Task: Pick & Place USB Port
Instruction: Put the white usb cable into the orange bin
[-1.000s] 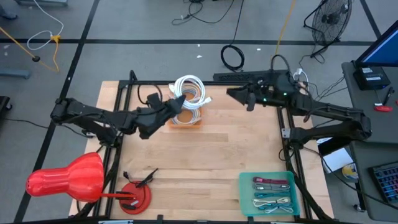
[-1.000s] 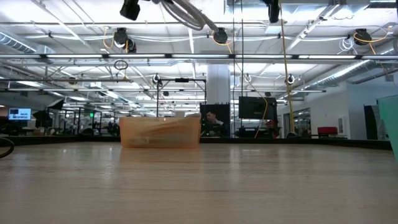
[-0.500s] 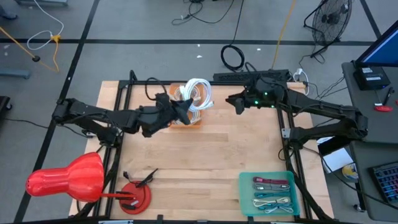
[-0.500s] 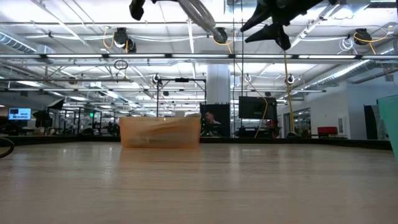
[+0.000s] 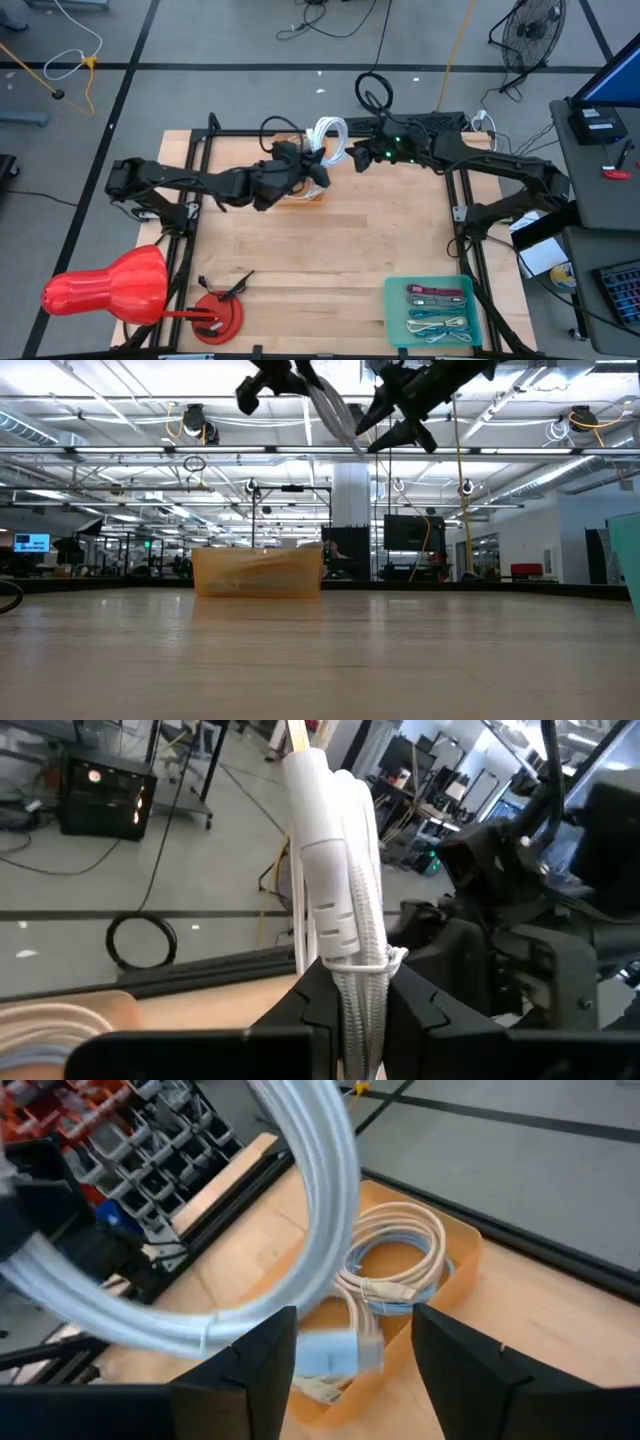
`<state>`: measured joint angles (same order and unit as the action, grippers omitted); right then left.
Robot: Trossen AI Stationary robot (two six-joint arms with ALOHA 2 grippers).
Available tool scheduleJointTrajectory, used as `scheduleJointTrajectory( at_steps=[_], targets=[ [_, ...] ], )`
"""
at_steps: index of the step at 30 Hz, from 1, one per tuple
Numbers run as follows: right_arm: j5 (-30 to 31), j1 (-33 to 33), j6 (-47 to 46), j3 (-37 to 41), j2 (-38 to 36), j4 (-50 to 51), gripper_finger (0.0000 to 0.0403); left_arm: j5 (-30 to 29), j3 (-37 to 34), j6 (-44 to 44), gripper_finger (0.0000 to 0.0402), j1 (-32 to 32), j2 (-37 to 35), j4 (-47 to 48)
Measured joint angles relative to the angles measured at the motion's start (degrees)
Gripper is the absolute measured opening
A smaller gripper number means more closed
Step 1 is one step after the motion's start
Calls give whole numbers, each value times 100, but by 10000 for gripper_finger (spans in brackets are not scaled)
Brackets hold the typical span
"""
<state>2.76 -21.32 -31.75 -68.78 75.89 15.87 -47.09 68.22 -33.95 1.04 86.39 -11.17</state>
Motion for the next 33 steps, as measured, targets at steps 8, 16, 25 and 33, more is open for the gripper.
scheduleJointTrajectory(
  at_steps=[8, 16, 25, 33],
  targets=[
    [153, 0, 206, -179, 45, -89, 217, -96, 261, -773, 38, -11, 75, 1083],
    [191, 0, 269, -172, 197, -109, 222, -25, 261, -577, 38, -7, 66, 635],
    [319, -9, 288, -172, 423, -716, 222, 234, 255, -620, 38, -40, 233, 413],
    [325, -9, 231, -168, 573, -564, 212, 267, 258, -623, 38, -38, 378, 120]
  ],
)
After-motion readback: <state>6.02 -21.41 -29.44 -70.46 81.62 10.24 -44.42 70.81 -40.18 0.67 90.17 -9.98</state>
